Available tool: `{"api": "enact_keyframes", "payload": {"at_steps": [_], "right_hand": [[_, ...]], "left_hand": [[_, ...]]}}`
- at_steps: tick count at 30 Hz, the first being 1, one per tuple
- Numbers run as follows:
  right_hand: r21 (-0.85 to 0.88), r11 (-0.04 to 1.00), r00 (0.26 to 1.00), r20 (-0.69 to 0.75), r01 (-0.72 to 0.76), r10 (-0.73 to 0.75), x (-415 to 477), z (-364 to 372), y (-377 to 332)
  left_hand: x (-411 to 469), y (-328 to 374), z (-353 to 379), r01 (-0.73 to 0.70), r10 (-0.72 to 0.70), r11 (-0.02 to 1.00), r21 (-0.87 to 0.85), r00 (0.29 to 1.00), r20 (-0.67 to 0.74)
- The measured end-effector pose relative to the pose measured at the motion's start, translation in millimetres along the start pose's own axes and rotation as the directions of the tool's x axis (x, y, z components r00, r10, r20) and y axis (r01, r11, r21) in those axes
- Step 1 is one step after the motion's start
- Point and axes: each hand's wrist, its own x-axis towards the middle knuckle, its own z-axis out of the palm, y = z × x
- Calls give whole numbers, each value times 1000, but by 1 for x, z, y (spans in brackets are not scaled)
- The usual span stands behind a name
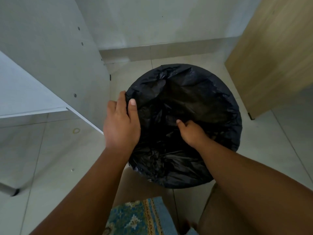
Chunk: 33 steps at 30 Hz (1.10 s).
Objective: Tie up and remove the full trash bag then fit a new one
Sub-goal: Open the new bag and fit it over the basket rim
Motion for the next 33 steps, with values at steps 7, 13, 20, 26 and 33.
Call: {"api": "enact_keyframes", "payload": {"at_steps": [7,13,20,26,33], "right_hand": [[-105,994,1000,-20,6,-8,26,-1,5],[-111,965,968,109,236,-225,-4,-24,-29],[-430,791,559,-559,435,-612,-75,-77,-13],[-122,894,770,-466,432,-436,-56,-56,-2],[-105,850,788,-330,516,-520,-13,-62,-43]], "left_hand": [[3,3,3,15,-15,1000,-11,1000,12],[11,-1,4,71,-69,995,-70,997,35],[26,-3,-1,213,-211,968,-135,977,34],[42,-10,-1,318,-322,929,-187,947,11],[49,-21,-14,450,-477,848,-280,878,-37]]}}
